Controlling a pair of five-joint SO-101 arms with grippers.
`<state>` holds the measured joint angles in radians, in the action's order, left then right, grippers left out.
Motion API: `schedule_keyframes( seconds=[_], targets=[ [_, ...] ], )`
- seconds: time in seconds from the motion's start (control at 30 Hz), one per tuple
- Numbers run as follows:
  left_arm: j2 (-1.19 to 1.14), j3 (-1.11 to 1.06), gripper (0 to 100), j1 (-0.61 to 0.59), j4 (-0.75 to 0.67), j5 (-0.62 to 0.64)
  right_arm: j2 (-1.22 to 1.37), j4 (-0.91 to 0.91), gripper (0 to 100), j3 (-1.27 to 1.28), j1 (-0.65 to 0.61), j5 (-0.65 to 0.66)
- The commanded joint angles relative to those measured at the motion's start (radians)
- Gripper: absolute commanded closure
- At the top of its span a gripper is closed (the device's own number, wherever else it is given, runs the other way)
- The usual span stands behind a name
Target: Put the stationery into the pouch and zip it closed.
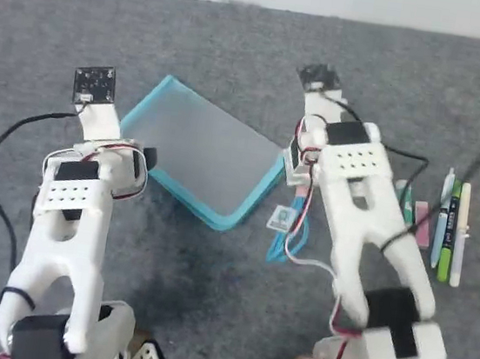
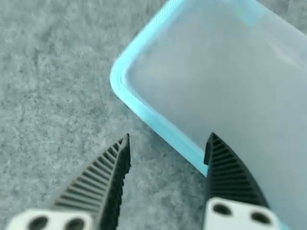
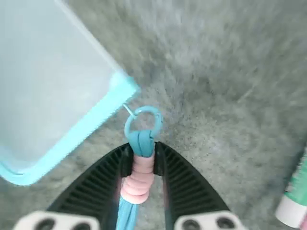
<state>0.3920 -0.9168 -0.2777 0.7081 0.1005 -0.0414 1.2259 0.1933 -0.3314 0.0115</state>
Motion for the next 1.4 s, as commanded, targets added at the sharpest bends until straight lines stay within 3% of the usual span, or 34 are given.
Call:
schedule_keyframes(
  seconds=[0.0, 0.17, 0.37, 0.57, 0.67, 0.9, 1.0, 1.1, 1.27, 1.37],
  targets=[
    [-0.092, 0.028, 76, 0.1, -0.064, -0.009, -0.208, 0.013, 99.2, -0.061, -0.077, 0.018],
    [-0.301, 0.133, 76, 0.23, -0.064, -0.002, -0.349, 0.087, 99.2, -0.164, -0.177, 0.02],
    [-0.42, 0.246, 76, 0.275, -0.026, 0.069, -0.463, 0.214, 99.2, -0.344, -0.306, 0.124],
    [-0.42, 0.248, 76, 0.338, -0.04, 0.091, -0.578, 0.223, 99.2, -0.104, -0.417, 0.218],
    [-0.413, 0.248, 76, 0.293, -0.032, 0.126, -0.67, 0.107, 99.2, 0.133, -0.377, 0.23],
    [-0.41, 0.278, 76, 0.169, 0.009, 0.129, -0.657, -0.18, 99.2, 0.476, -0.105, 0.133],
    [-0.411, 0.278, 76, 0.184, 0.011, 0.129, -0.565, -0.308, 98.3, 0.491, -0.061, 0.132],
    [-0.416, 0.317, 76, 0.184, 0.011, 0.14, -0.449, -0.404, 89.5, 0.477, -0.059, 0.132],
    [-0.41, 0.352, 76, 0.098, 0.012, 0.15, -0.242, -0.415, 76.8, 0.339, -0.054, 0.132],
    [-0.404, 0.358, 76, 0.034, 0.011, 0.153, -0.127, -0.409, 76.6, 0.207, -0.051, 0.132]
  ],
)
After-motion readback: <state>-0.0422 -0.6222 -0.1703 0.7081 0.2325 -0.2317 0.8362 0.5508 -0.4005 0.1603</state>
